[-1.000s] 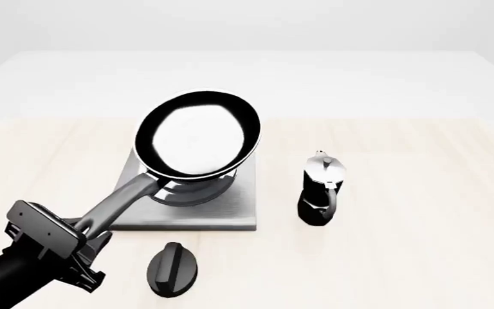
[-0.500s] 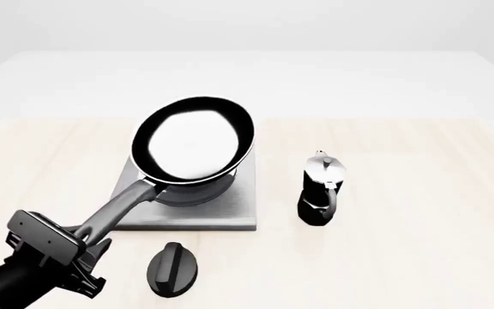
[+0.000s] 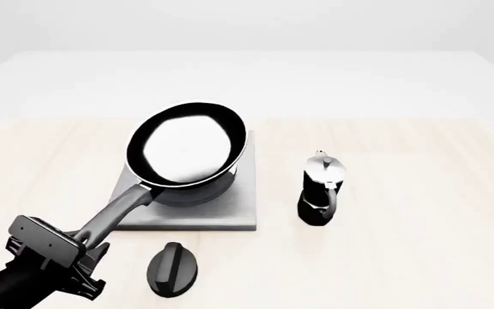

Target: Put the frying pan on the stove.

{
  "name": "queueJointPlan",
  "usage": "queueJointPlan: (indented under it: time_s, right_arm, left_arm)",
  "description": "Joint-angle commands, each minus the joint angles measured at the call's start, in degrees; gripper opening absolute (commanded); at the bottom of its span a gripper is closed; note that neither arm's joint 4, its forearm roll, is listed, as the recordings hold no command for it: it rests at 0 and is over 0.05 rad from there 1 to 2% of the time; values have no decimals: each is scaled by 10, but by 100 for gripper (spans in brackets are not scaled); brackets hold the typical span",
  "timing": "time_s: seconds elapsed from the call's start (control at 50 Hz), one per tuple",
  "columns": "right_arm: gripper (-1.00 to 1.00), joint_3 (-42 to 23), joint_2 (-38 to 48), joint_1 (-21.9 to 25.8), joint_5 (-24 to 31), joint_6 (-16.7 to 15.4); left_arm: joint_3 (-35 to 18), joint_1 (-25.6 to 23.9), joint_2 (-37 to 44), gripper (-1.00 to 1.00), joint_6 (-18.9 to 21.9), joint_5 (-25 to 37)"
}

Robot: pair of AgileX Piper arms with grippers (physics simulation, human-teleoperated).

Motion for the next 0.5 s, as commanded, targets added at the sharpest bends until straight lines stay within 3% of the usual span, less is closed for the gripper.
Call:
queueJointPlan:
  time_s: [0.02, 0.5]
  right_arm:
    - [100, 4, 0, 1, 0, -4]
    - [100, 3, 0, 1, 0, -5]
  left_arm:
    - [-6, 5, -3, -100, -13, -21]
    - [-8, 11, 54, -100, -13, -69]
